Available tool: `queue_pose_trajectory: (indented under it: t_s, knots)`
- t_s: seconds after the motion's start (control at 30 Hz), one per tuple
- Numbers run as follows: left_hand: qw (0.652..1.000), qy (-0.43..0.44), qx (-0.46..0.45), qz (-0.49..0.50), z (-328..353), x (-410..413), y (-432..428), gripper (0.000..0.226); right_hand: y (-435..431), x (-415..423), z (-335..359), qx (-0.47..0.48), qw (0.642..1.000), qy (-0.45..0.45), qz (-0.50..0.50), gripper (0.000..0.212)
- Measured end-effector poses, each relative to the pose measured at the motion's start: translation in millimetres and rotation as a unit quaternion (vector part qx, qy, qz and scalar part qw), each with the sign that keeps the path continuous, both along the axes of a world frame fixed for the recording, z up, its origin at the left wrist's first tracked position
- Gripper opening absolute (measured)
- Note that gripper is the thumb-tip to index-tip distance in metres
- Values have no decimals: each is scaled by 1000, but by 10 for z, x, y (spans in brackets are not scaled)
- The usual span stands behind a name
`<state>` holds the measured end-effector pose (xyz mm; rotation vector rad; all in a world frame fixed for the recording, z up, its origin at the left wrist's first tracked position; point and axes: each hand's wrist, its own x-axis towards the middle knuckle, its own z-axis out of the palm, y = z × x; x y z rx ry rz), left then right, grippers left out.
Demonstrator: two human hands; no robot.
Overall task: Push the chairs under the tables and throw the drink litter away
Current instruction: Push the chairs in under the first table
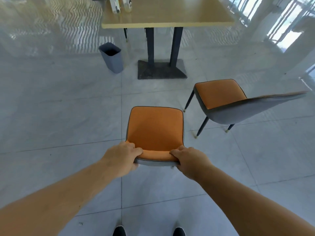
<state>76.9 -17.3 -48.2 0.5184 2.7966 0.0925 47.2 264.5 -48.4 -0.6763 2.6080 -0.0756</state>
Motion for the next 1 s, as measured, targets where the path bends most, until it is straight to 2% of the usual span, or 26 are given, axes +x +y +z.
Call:
queue_pose_trajectory:
  t_s: [0.2, 0.4, 1.0]
  knots:
    - [995, -17, 23, 91, 111, -122, 215, 29, 132, -347, -33, -45, 999, -11, 21, 25]
    - [993, -22, 33, 113, 191, -632, 302, 36, 183, -922, -41, -56, 998, -10, 9, 26]
    - [994, -13, 74, 77, 153, -3500, -468, 33, -470, -3660, 32, -28, 999, -5, -26, 32]
